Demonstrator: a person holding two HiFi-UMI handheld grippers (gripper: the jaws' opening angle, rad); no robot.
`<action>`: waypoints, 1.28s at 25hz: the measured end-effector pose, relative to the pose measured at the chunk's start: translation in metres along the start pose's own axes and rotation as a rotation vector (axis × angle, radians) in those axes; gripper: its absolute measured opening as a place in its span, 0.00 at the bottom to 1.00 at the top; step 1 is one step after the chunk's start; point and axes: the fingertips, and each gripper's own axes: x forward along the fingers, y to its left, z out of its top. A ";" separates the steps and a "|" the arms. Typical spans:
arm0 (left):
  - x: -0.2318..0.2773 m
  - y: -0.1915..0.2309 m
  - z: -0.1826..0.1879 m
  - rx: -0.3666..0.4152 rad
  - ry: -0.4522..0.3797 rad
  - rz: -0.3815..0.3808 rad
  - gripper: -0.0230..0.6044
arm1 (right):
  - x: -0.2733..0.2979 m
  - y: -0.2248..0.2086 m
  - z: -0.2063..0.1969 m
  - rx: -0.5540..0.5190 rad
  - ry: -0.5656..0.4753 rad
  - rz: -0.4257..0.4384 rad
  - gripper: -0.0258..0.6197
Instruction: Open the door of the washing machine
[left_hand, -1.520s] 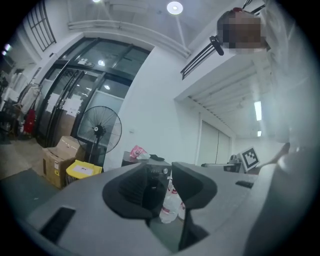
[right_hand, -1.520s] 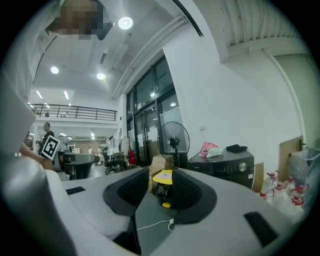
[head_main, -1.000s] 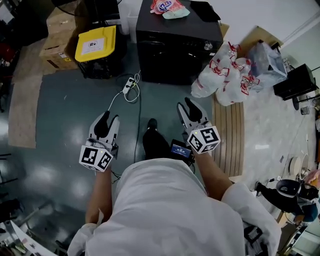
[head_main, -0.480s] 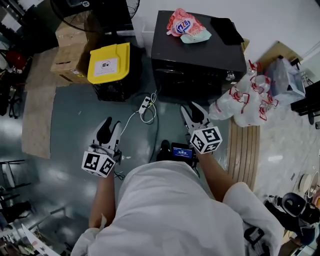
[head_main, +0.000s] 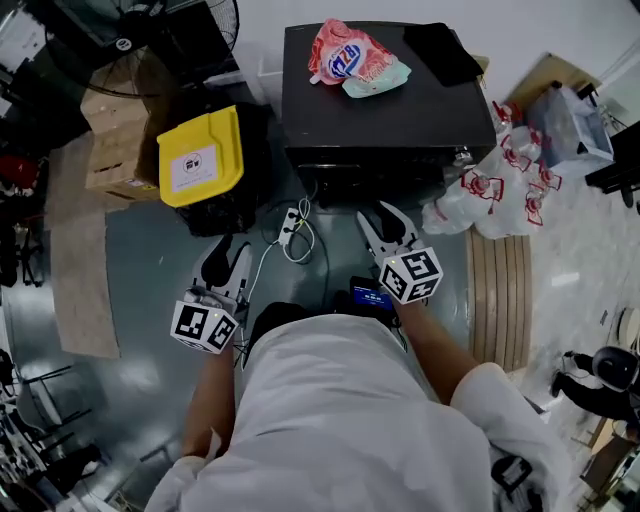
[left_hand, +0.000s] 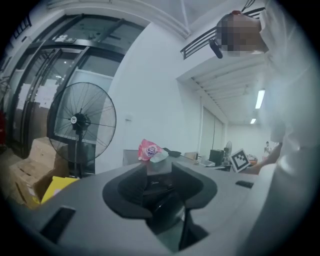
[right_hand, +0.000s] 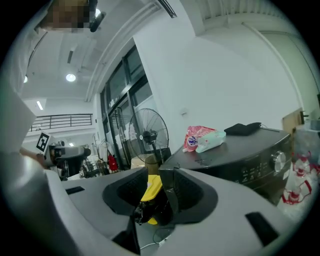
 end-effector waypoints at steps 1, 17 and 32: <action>0.011 0.004 -0.002 0.003 0.006 -0.026 0.29 | 0.003 -0.004 -0.002 0.002 -0.001 -0.020 0.29; 0.163 0.084 -0.060 0.027 0.221 -0.641 0.29 | 0.043 -0.058 -0.094 0.450 -0.074 -0.714 0.34; 0.192 0.136 -0.187 -0.016 0.364 -0.793 0.29 | 0.151 -0.094 -0.249 0.670 -0.091 -0.959 0.40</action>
